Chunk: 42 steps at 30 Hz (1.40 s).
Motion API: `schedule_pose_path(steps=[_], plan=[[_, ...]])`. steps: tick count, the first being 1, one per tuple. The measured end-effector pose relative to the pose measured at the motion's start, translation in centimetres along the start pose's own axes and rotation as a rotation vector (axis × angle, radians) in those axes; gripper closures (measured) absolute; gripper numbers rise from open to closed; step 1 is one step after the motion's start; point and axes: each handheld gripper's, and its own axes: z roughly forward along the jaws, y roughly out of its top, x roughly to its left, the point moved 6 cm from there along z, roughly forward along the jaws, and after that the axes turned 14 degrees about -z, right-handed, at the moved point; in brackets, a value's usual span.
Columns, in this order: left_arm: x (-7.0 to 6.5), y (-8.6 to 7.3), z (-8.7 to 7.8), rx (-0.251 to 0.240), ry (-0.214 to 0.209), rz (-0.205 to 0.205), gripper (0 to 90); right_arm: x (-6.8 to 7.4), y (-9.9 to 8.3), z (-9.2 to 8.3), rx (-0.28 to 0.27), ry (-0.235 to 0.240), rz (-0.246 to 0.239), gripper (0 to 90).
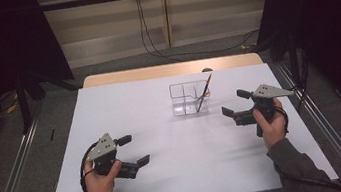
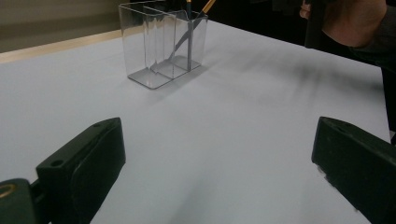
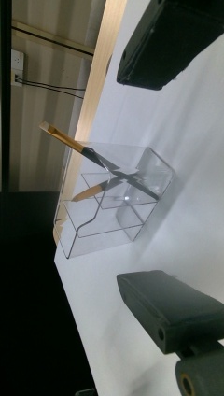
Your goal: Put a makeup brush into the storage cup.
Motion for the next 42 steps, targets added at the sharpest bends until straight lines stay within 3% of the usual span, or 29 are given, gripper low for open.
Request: schedule_pose_path(steps=[18,22,25,30,42], plan=[[0.1,-0.1,0.0,0.0,-0.001,-0.004,2.6,0.8,-1.0,-0.7,0.055,0.029,-0.028,4.4],[0.2,-0.1,-0.1,0.007,0.021,0.0,2.6,0.9,-1.2,-0.9,0.072,0.033,-0.032,4.4],[0.2,-0.1,0.0,0.004,0.001,-0.001,2.6,1.0,-1.6,-1.0,0.083,0.04,-0.032,4.4],[0.2,-0.1,-0.1,0.004,0.018,-0.003,2.6,1.1,-2.1,-1.1,0.1,0.044,-0.033,4.4],[0.3,-0.2,-0.1,0.001,0.011,-0.011,2.6,1.3,-2.5,-1.7,0.101,0.051,-0.034,4.5]])
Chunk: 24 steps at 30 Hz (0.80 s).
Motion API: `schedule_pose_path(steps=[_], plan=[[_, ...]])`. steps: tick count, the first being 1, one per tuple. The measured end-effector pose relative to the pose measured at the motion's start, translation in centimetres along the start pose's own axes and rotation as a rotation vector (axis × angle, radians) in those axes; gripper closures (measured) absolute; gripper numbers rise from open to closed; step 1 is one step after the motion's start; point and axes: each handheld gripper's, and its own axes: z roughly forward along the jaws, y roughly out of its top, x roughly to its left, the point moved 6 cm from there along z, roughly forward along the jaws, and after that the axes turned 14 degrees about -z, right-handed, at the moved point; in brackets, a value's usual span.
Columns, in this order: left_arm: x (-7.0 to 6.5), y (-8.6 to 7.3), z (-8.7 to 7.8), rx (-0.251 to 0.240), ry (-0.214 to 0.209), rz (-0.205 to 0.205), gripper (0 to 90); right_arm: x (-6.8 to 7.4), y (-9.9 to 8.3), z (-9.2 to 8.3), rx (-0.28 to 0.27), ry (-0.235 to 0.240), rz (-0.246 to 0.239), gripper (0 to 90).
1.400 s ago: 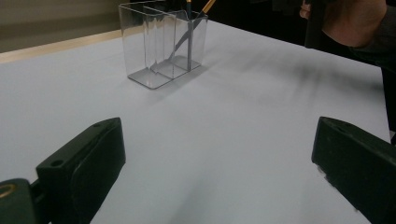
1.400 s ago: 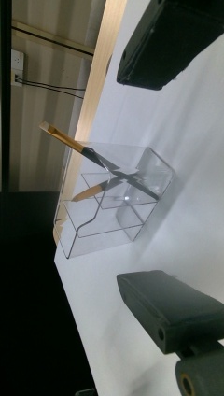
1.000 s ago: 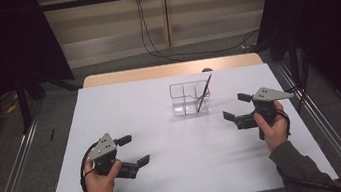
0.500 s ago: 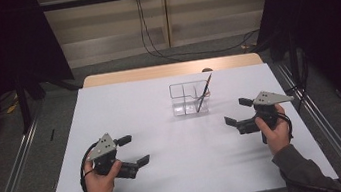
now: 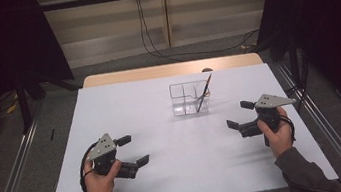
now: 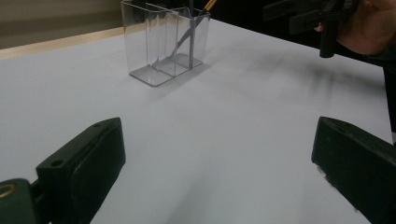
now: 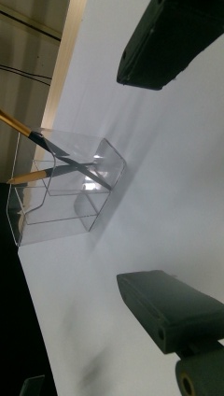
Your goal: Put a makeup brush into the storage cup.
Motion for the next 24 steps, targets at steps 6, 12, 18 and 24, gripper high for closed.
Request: schedule_pose_path(steps=[6,12,18,24], plan=[[0.1,0.1,-0.1,-0.001,0.007,0.002,2.5,0.1,-0.1,-0.3,-0.004,-0.004,-0.003,4.5],[0.1,0.1,-0.1,-0.005,-0.006,0.005,2.5,0.0,-0.1,-0.9,-0.012,-0.006,0.003,4.4],[0.2,0.1,-0.3,-0.004,0.013,0.002,2.5,0.2,-0.3,-1.3,-0.005,-0.003,0.005,4.4],[0.3,0.2,-0.3,-0.007,0.019,0.004,2.5,0.3,-0.5,-1.6,-0.008,-0.001,-0.001,4.5]])
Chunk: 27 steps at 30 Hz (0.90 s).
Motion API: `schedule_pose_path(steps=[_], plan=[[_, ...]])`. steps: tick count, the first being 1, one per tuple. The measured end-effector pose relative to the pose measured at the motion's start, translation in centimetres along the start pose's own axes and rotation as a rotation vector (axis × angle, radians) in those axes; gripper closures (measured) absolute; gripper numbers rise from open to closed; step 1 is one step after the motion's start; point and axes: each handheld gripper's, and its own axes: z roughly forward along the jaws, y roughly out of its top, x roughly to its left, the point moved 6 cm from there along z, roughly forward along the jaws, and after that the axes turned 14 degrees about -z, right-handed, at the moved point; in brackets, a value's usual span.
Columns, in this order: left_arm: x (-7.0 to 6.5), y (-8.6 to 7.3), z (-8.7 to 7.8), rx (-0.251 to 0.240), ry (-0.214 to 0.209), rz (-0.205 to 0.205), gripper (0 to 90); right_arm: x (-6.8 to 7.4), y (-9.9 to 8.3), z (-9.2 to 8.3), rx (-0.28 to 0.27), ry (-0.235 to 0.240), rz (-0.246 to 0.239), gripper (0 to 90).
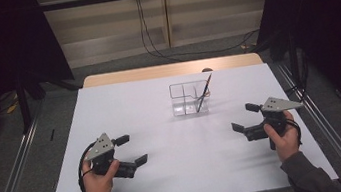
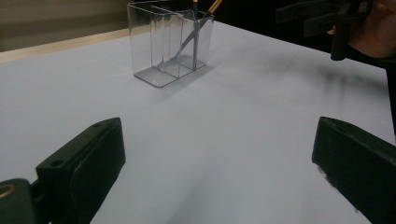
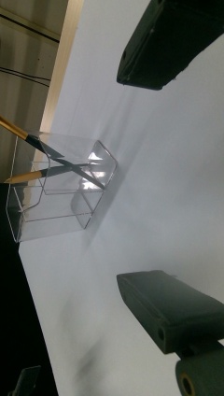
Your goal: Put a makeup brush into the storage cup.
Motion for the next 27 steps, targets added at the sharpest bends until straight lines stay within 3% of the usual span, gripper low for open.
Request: schedule_pose_path(steps=[15,17,19,27], plan=[[0.2,0.1,-0.1,-0.001,0.006,0.003,2.6,0.3,-0.2,-0.8,-0.005,0.001,0.0,4.4],[0.1,0.1,0.0,-0.005,-0.017,-0.002,2.6,0.3,-0.3,-0.9,-0.001,-0.003,0.005,4.5],[0.2,0.1,-0.1,-0.001,0.007,0.001,2.6,0.3,-0.4,-1.1,0.0,-0.003,0.002,4.5],[0.2,0.1,0.0,0.0,-0.001,0.001,2.6,0.4,-0.4,-1.7,-0.004,-0.006,0.005,4.5]])
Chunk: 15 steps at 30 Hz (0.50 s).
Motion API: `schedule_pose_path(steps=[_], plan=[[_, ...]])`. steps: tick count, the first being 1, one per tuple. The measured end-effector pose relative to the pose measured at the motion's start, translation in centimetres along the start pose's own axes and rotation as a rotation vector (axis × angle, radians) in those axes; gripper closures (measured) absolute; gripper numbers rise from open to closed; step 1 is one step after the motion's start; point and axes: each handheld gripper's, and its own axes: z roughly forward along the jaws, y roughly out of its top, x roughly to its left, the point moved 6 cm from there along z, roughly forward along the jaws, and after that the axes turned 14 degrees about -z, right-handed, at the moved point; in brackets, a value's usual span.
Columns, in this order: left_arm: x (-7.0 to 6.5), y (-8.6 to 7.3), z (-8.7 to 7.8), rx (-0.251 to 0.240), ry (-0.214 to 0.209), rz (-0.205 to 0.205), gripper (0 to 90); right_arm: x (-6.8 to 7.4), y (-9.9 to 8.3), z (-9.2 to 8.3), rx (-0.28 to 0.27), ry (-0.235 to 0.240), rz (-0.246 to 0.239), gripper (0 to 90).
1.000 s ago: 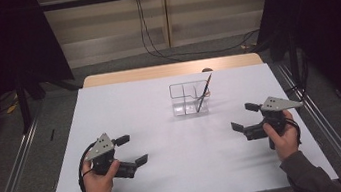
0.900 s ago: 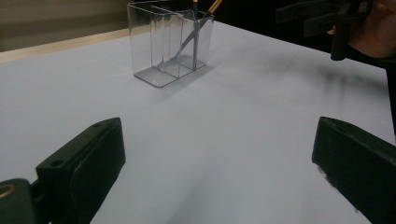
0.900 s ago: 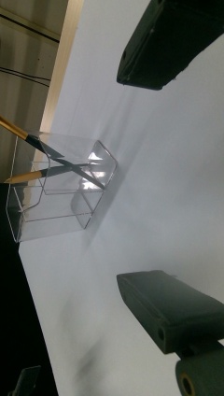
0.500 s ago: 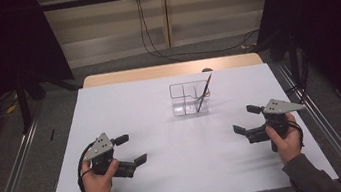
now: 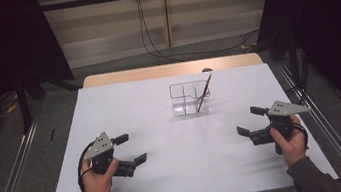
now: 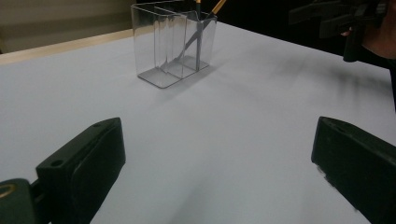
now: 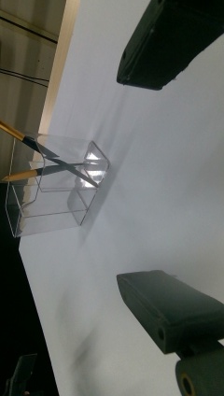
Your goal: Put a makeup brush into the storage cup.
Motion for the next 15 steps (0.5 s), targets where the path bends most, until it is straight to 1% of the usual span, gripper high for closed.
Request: schedule_pose_path(steps=[5,8,9,11,15], plan=[[0.05,0.05,0.03,-0.002,0.007,0.004,2.6,0.12,-0.09,-0.32,0.0,0.001,0.003,4.5],[0.07,0.03,0.07,-0.002,0.005,-0.002,2.6,0.2,-0.11,-0.53,0.0,-0.001,0.007,4.5],[0.07,0.03,0.08,-0.002,-0.003,-0.003,2.6,0.19,-0.13,-0.59,-0.001,-0.003,0.001,4.5],[0.1,0.04,0.07,0.0,0.001,-0.001,2.6,0.22,-0.17,-0.7,-0.001,0.0,-0.005,4.5],[0.16,0.07,0.07,-0.001,0.009,0.0,2.6,0.31,-0.23,-0.95,-0.002,-0.001,0.003,4.5]])
